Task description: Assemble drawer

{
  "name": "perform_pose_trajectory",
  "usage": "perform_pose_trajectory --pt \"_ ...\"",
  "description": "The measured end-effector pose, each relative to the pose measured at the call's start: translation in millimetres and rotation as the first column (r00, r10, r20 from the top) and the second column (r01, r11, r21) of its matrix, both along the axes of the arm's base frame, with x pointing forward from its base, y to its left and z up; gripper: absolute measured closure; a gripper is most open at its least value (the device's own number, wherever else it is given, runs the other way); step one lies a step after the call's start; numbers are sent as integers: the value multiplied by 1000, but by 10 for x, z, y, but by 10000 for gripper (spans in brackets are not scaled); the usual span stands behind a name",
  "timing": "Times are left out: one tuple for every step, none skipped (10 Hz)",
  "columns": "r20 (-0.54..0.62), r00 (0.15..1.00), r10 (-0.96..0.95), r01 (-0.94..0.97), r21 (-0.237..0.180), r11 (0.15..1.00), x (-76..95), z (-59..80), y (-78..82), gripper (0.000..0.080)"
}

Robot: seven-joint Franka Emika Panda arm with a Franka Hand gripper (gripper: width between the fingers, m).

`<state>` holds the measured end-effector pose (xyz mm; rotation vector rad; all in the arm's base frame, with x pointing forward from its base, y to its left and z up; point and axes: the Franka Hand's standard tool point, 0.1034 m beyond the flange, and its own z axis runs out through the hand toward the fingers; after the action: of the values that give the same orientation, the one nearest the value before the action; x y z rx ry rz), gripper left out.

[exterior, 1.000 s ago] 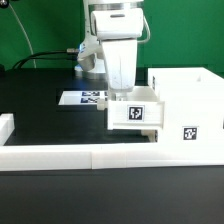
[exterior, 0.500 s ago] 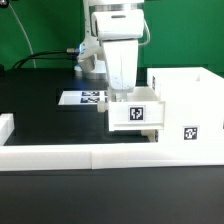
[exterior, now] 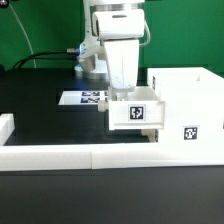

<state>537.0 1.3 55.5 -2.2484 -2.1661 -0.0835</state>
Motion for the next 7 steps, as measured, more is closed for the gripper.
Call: perform_pose_trajectory --pt "0 1000 14 -14 -2 1000 0 -4 -13 757" --pt "1 1000 16 -16 -2 1000 0 -6 -30 757" --pt "1 1000 14 -14 -2 1000 0 -5 -28 757" --pt "1 1000 14 -14 -2 1000 0 -5 -29 757" --pt "1 1000 14 -14 -2 1000 0 -6 -29 757" --pt "1 1000 14 -14 -2 1000 0 -6 -28 757" --pt "14 999 43 -43 -5 999 15 -1 -28 756"
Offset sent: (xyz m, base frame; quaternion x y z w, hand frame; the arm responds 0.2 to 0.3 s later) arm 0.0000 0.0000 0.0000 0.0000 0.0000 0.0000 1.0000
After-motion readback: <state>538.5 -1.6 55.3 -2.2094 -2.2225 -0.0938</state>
